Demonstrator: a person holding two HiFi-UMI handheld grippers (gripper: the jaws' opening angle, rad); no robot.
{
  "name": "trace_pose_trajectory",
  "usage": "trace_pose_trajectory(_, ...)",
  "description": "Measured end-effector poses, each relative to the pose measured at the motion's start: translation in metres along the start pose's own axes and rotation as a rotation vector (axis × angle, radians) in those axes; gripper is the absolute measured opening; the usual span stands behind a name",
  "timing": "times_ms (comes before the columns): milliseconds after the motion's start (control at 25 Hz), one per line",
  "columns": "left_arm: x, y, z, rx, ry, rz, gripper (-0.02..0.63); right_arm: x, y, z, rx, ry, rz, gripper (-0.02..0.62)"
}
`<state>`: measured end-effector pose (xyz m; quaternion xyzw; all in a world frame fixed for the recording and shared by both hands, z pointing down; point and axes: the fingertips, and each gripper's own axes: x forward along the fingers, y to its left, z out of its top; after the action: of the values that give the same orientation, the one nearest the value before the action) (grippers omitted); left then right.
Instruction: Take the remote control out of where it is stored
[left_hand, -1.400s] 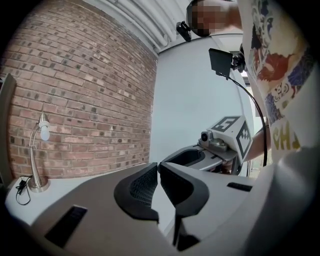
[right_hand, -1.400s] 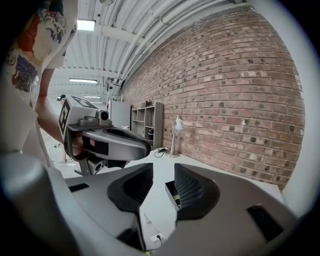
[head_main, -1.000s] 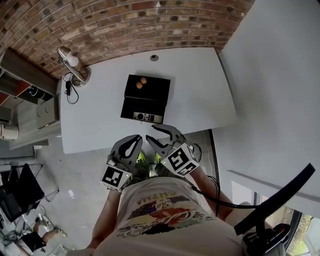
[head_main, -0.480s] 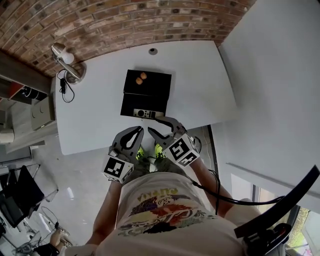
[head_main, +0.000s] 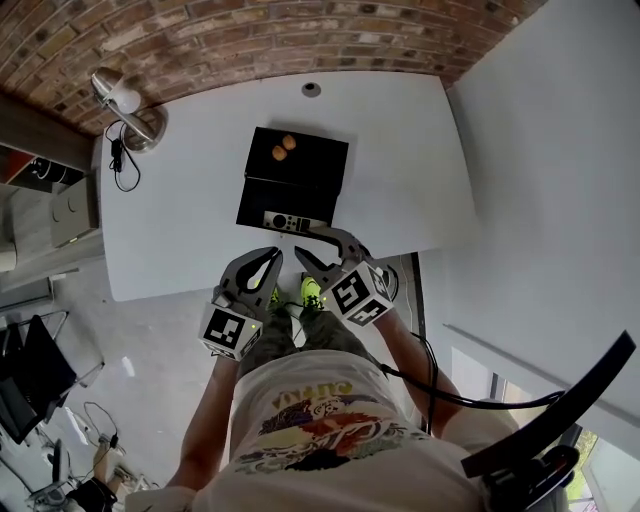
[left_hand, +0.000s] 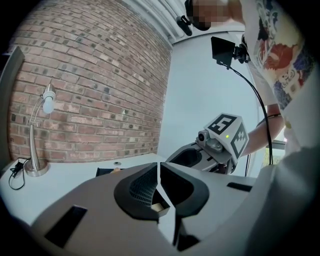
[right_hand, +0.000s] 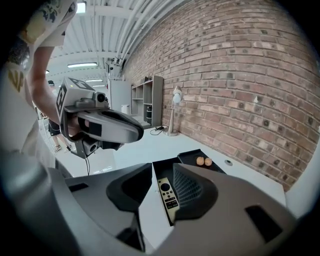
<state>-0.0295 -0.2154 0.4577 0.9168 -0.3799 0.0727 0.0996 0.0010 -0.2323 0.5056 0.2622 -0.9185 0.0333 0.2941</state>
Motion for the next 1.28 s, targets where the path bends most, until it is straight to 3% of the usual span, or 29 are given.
trace_pose_trajectory(400,0.009,0.022,-0.026,-0.018,0.050,0.042,0.008,0.040,-0.007,-0.031,0.011,0.110,0.100,0.132)
trace_pose_trajectory(680,0.014,0.029,-0.046,-0.042,0.074,0.071,0.008,0.057,-0.018,-0.054,-0.034,0.177,0.092,0.132)
trace_pose_trajectory(1000,0.024,0.037,-0.050,-0.084,0.069,0.093,0.008,0.078,-0.036,-0.086,-0.087,0.321,0.106,0.132)
trace_pose_trajectory(1280,0.026,0.045,-0.059,-0.104,0.063,0.100,0.008,0.091,-0.036,-0.098,-0.107,0.362,0.171,0.132)
